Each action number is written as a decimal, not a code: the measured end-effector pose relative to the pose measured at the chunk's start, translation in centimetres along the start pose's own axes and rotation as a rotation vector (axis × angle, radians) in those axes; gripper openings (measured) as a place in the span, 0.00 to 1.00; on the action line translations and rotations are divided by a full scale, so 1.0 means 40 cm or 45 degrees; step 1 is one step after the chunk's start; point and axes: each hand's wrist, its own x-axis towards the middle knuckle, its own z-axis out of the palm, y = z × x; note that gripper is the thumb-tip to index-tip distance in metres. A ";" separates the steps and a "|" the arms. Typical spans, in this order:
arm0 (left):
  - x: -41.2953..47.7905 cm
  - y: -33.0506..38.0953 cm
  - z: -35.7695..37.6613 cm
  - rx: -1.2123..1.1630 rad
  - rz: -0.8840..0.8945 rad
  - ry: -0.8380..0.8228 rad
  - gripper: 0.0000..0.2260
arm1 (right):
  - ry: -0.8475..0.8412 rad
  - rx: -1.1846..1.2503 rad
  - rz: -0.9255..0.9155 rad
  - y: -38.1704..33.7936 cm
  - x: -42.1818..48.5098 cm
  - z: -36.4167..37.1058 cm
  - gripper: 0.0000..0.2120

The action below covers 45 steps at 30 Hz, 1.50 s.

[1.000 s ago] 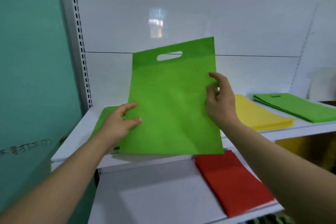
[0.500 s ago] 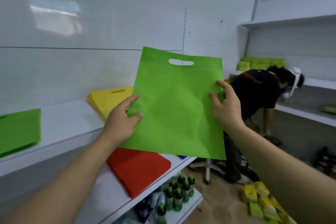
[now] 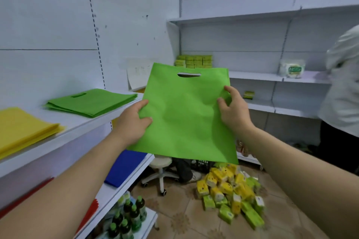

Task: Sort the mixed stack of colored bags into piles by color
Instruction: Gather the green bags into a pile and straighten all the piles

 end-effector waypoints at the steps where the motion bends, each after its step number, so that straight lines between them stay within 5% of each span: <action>1: 0.031 -0.006 0.017 0.004 0.004 -0.024 0.26 | -0.005 -0.020 0.002 0.015 0.025 0.007 0.24; 20: 0.557 -0.306 -0.071 0.186 -0.199 0.149 0.27 | -0.264 -0.087 -0.058 -0.018 0.549 0.569 0.24; 34: 0.536 -0.497 -0.258 0.609 -0.832 0.516 0.29 | -0.973 0.137 -0.510 -0.181 0.644 1.204 0.19; 42: 0.521 -0.486 -0.215 0.799 -1.154 0.500 0.31 | -1.263 -0.073 -0.807 -0.191 0.654 1.381 0.16; 45: 0.511 -0.462 -0.176 0.754 -1.140 0.299 0.34 | -1.344 -0.283 -0.883 -0.189 0.669 1.406 0.22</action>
